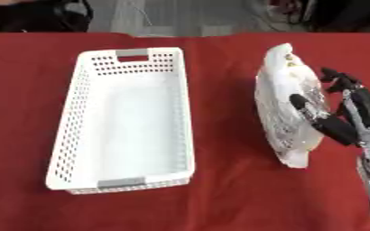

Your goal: Pick up objects on the table and place them in the box.

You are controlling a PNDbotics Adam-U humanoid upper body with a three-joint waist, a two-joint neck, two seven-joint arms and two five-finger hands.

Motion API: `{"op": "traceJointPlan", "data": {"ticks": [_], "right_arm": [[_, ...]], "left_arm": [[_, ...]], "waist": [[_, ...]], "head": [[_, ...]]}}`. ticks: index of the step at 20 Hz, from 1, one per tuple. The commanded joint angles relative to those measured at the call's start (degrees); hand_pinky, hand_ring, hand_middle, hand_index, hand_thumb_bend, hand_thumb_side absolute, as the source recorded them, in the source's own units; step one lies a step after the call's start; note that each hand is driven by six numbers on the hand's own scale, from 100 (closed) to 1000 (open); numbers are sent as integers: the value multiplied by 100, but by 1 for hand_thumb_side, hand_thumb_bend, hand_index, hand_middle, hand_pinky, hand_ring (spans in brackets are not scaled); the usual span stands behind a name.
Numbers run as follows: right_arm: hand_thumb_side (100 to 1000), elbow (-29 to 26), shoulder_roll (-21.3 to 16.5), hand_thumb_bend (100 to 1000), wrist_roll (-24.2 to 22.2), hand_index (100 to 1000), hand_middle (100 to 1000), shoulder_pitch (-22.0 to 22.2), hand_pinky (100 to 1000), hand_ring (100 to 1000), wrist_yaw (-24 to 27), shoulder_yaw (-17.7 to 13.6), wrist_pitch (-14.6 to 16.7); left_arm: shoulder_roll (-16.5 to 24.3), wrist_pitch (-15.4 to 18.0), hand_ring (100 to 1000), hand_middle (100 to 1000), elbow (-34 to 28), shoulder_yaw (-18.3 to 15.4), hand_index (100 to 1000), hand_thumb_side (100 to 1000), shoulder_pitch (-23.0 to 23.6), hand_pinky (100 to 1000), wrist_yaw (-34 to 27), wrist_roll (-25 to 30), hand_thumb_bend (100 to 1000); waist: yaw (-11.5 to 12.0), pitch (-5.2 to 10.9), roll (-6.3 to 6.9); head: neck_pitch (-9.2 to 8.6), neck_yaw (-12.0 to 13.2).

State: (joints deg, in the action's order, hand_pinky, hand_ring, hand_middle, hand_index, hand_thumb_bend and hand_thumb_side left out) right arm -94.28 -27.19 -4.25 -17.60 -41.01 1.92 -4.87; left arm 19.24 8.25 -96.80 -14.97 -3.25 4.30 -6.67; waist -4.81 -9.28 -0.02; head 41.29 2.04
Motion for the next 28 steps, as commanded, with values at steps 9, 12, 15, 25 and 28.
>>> {"op": "traceJointPlan", "data": {"ticks": [9,12,15,25,28], "right_arm": [[985,-81,-169,681,53,952,786,8,391,735,-47,-133,-83],[987,-65,-174,680,62,952,786,20,391,735,-52,-154,-97],[988,-39,-168,680,47,953,786,38,395,736,-43,-140,-89],[988,173,-143,679,-71,953,786,85,405,737,-47,-48,5],[977,239,-129,681,-114,954,786,87,410,738,-48,-13,36]], "left_arm": [[66,13,862,776,-63,-31,790,1000,-24,821,15,22,298],[67,14,862,776,-64,-34,790,1000,-22,821,15,19,299],[67,14,862,776,-65,-33,790,1000,-22,821,16,18,298],[64,12,862,776,-72,-32,789,1000,-24,821,15,17,297],[63,12,863,776,-73,-31,790,1000,-24,821,14,19,297]], "waist": [[-10,60,8],[-15,60,9],[-17,60,10],[-8,57,8],[-6,58,8]], "head": [[-29,13],[-27,15],[-28,13],[-26,12],[-25,6]]}}
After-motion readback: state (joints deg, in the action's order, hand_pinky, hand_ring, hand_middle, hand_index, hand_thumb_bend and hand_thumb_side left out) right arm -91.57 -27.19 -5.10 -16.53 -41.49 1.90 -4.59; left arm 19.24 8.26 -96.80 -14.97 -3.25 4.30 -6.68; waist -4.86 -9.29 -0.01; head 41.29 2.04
